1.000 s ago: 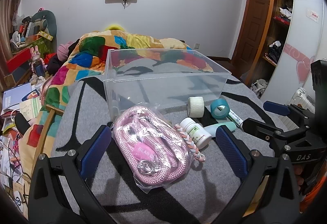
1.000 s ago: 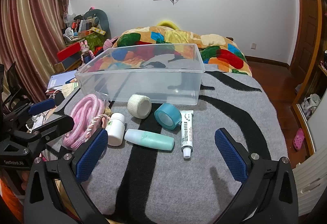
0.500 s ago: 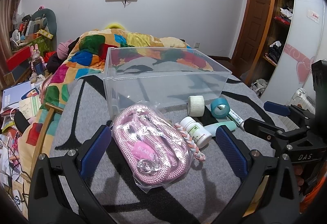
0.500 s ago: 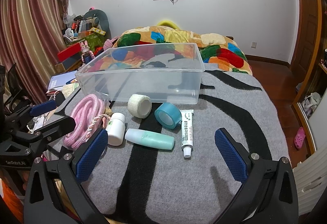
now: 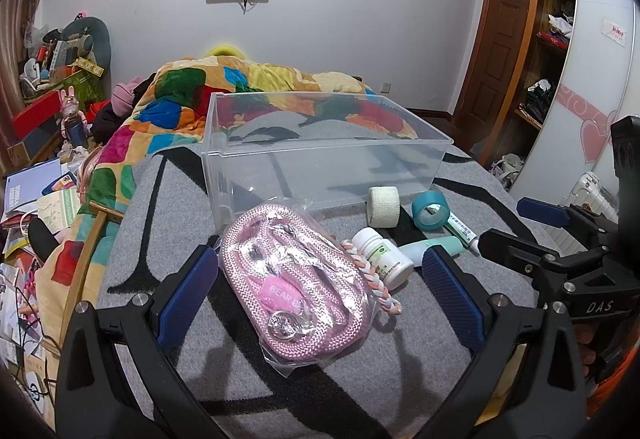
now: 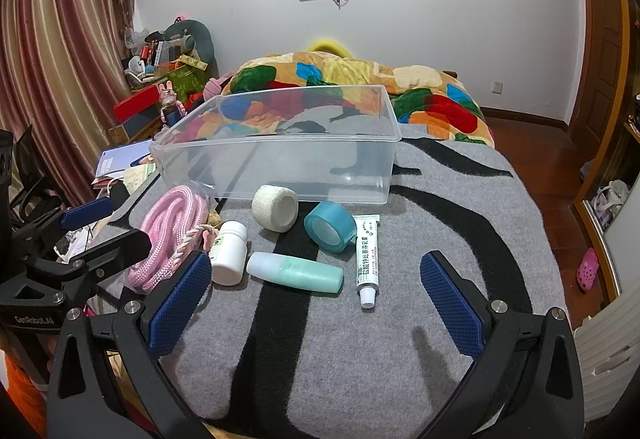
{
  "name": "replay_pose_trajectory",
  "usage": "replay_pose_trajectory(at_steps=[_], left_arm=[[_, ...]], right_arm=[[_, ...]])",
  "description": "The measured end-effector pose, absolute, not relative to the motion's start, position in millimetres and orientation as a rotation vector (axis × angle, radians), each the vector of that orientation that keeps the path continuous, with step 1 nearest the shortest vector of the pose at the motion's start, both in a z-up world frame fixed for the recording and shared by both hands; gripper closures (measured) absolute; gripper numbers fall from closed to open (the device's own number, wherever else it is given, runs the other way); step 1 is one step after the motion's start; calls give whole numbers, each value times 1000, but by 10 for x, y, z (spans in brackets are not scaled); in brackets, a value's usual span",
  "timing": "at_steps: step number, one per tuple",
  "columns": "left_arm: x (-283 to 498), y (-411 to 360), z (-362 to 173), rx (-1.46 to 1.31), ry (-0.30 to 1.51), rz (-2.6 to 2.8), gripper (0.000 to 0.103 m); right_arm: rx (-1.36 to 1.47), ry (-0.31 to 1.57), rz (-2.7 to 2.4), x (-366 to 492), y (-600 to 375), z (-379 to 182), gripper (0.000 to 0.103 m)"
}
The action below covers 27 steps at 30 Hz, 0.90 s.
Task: Organize objects
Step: 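Move both tools toward the items lying beside the clear box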
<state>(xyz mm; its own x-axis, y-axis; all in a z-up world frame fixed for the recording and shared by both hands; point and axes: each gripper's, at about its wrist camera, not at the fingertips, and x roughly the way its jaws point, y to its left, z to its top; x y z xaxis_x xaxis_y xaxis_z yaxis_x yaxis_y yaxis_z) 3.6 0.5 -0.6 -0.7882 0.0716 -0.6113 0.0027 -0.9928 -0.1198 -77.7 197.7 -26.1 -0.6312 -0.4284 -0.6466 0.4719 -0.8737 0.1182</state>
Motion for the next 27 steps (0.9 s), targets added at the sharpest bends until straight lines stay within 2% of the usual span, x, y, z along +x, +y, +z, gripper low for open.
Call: replay_pose_trajectory(at_steps=[27], left_arm=[[40,13,-32,-1030,-178,2926,0]], right_arm=[[955,82,-2452,-774,1971,-261,0]])
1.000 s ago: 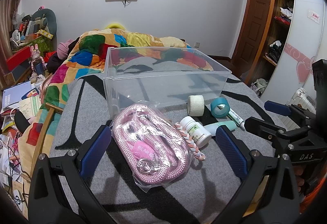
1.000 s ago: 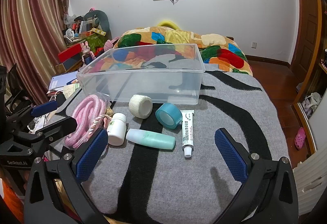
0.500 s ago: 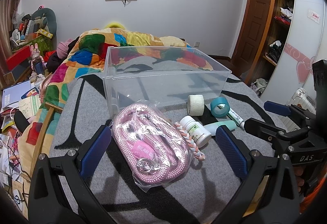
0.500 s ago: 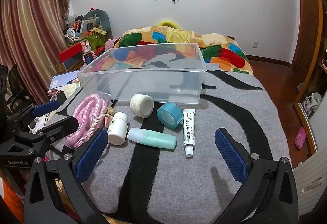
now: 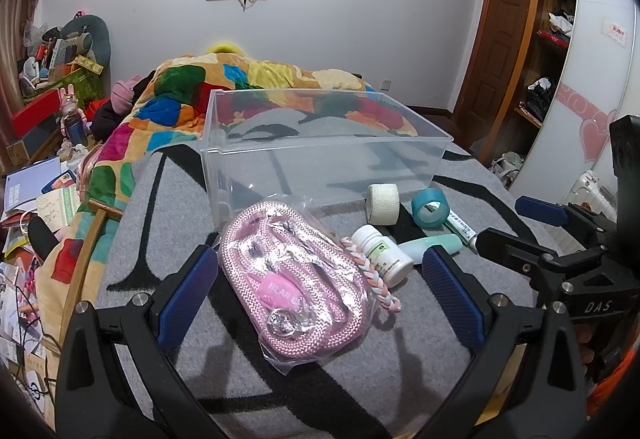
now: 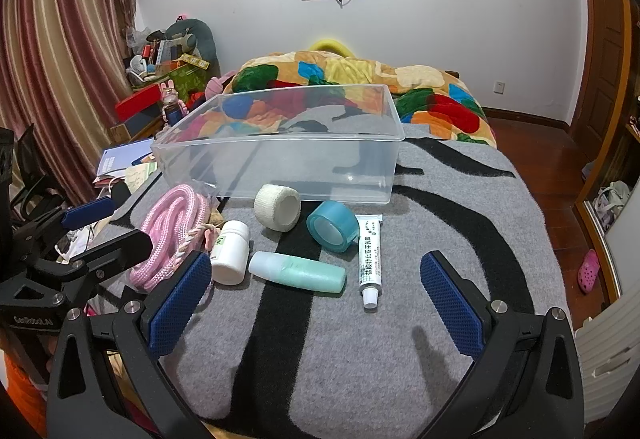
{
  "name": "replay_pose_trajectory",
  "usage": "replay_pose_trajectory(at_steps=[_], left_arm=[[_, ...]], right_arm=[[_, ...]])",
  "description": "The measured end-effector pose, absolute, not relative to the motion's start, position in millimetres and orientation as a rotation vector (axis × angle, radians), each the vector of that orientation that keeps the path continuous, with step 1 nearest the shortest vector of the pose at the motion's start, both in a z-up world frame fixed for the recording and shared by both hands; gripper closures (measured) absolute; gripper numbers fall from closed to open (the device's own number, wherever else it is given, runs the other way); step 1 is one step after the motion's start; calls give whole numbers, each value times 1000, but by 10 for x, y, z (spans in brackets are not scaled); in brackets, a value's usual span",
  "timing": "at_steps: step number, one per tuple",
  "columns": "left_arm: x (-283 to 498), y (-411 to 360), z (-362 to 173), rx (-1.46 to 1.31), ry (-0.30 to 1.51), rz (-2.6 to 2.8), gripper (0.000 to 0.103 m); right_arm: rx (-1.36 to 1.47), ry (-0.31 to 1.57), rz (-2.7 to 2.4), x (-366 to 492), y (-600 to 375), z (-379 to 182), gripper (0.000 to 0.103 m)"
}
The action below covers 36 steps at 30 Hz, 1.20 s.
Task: Organize objects
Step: 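Grasp the bagged pink rope with the left tool while the right tool grasps the toothpaste tube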
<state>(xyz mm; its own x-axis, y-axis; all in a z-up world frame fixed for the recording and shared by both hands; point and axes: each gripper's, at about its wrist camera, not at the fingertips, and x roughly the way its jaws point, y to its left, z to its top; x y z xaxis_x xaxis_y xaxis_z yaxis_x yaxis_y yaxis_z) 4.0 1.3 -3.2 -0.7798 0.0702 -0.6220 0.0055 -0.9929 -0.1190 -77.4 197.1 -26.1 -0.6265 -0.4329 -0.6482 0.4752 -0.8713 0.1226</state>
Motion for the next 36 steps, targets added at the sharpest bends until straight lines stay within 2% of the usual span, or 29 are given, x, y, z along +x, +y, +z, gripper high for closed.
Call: replay_pose_trajectory(at_steps=[14,18,21,25,28,34,36], left_arm=[[-375,-221,-114,-1258,-255,2874,0],[-538,-178,-221,-1319,-210,2858,0],[-562,-167,-299,-1356,-180,2859,0],[-459,-293,-370,-1364,-232,2824,0],[-362,-391,-371,-1375,-226,2829,0],[-222,-542,-351,-1389,-181,2846,0],[-238,-585,-377,-1398,-197,2842,0]], right_arm=[[1022,93,-2482,-1066,2116,-324,0],[1071,99,-2491,-1225,2193,-415,0],[1099,97,-2491,-1321,2235,-481,0],[1125,101,-2483,-1395,2267,-557,1],[1142,116,-2468,-1413,2256,-611,5],[1166,129,-2424,-1436,2214,-699,21],[1169,131,-2414,-1444,2208,-702,34]])
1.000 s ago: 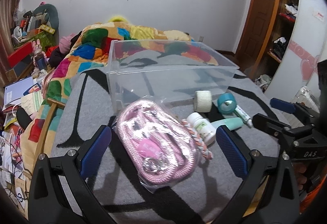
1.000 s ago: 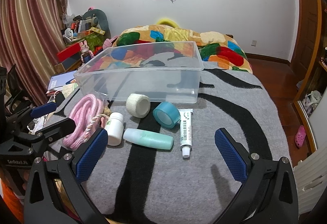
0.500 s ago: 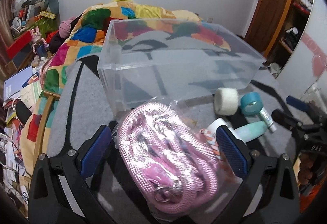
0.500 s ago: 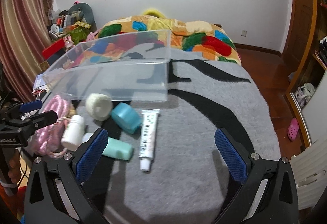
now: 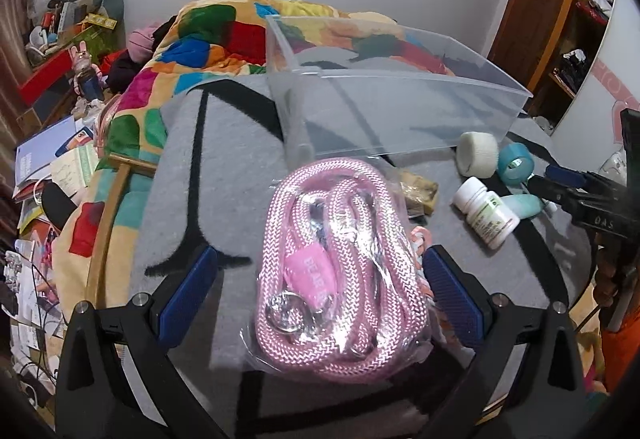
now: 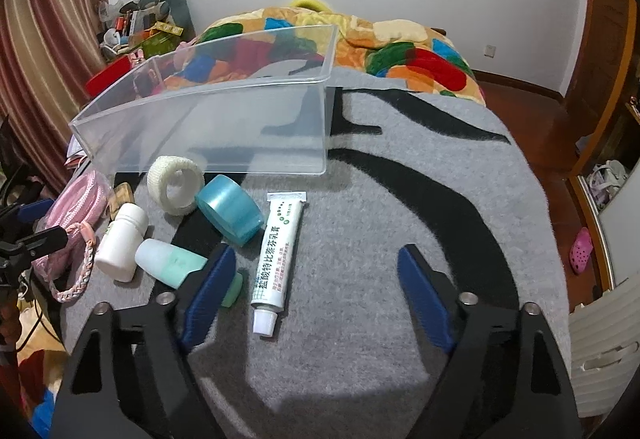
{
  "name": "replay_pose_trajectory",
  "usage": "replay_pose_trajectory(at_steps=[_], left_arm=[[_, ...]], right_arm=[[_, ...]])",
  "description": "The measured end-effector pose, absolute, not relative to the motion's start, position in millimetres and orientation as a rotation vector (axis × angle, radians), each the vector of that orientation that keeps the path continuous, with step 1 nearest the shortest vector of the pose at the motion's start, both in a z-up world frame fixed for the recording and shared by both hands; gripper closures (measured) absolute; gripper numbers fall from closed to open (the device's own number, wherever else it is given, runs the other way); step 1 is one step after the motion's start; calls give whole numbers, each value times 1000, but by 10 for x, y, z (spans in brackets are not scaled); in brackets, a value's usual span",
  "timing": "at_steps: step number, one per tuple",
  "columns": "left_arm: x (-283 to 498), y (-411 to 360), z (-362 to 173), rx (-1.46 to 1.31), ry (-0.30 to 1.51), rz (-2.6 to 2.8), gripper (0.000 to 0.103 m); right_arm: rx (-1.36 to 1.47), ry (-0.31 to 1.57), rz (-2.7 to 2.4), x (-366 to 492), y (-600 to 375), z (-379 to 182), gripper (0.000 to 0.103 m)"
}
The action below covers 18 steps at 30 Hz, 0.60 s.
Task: Organize objects
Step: 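Grasp the bagged pink rope with the left tool while the right tool grasps the toothpaste tube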
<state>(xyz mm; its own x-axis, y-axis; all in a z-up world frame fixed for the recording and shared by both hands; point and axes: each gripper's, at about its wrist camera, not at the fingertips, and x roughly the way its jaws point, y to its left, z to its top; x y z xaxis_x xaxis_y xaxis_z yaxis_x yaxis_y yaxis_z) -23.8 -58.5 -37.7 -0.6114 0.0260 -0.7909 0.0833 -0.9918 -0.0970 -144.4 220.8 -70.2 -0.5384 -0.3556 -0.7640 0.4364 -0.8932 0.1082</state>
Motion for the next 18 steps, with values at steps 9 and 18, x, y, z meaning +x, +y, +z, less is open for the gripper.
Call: replay_pose_trajectory(at_steps=[9,18], left_arm=[[-481,-647,-506,1377,227,-2771,2],[-98,-645,-256,1306,294,-2859,3]], right_arm=[[1160,192,-2403,-1443,2106,-745,79],[1155,168,-2390,-1325,2178,-701,85]])
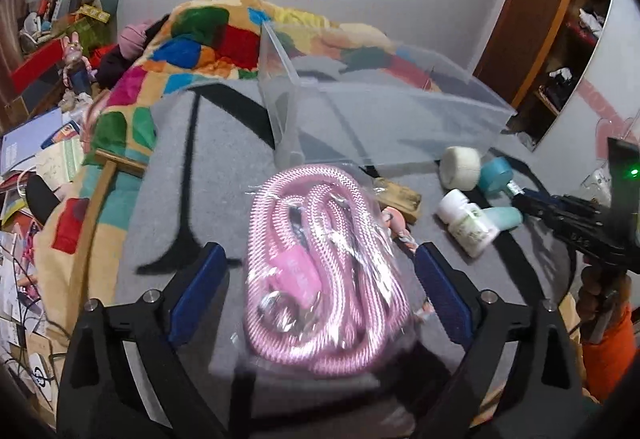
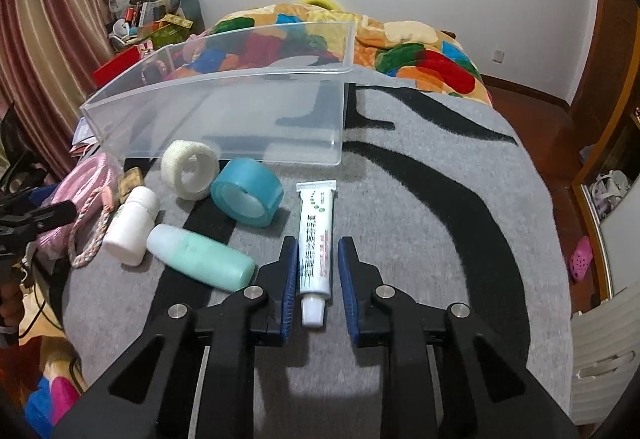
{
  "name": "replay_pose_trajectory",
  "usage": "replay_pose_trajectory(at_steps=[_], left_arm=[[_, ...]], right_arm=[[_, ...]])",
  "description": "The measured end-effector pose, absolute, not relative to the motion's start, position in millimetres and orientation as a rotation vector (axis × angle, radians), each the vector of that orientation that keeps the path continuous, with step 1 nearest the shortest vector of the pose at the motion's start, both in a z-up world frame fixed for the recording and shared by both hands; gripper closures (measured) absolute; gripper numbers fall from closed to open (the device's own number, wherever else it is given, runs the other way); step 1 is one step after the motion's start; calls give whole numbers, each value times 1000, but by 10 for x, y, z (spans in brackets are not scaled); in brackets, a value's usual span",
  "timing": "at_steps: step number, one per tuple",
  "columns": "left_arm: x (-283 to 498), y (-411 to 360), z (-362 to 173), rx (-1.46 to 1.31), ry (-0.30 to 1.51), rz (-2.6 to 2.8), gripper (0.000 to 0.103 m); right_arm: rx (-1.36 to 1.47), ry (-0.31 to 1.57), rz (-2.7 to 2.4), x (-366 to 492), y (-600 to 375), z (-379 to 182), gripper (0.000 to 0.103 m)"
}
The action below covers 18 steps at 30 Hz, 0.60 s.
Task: Organize objects
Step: 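Grasp the bagged pink rope with the left tool while the right tool grasps the toothpaste tube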
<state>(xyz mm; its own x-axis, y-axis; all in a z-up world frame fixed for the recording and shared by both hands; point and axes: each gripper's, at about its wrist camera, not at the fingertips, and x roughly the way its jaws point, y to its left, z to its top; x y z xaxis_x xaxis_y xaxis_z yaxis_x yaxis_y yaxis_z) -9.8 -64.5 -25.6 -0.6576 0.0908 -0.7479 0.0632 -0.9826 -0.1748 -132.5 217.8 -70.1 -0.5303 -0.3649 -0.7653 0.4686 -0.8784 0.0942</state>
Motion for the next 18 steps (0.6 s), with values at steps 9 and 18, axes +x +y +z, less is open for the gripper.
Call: replay_pose_trajectory(at_steps=[9,18], left_arm=[[-216,-721,-433,-1352,-374,2797,1],[-279,-513,-462,-1314,-172,2865,34]], right_arm=[[1146,167,-2394,-1258,2170,-724,85],[1138,154,-2407,-1270,2195,-729,89]])
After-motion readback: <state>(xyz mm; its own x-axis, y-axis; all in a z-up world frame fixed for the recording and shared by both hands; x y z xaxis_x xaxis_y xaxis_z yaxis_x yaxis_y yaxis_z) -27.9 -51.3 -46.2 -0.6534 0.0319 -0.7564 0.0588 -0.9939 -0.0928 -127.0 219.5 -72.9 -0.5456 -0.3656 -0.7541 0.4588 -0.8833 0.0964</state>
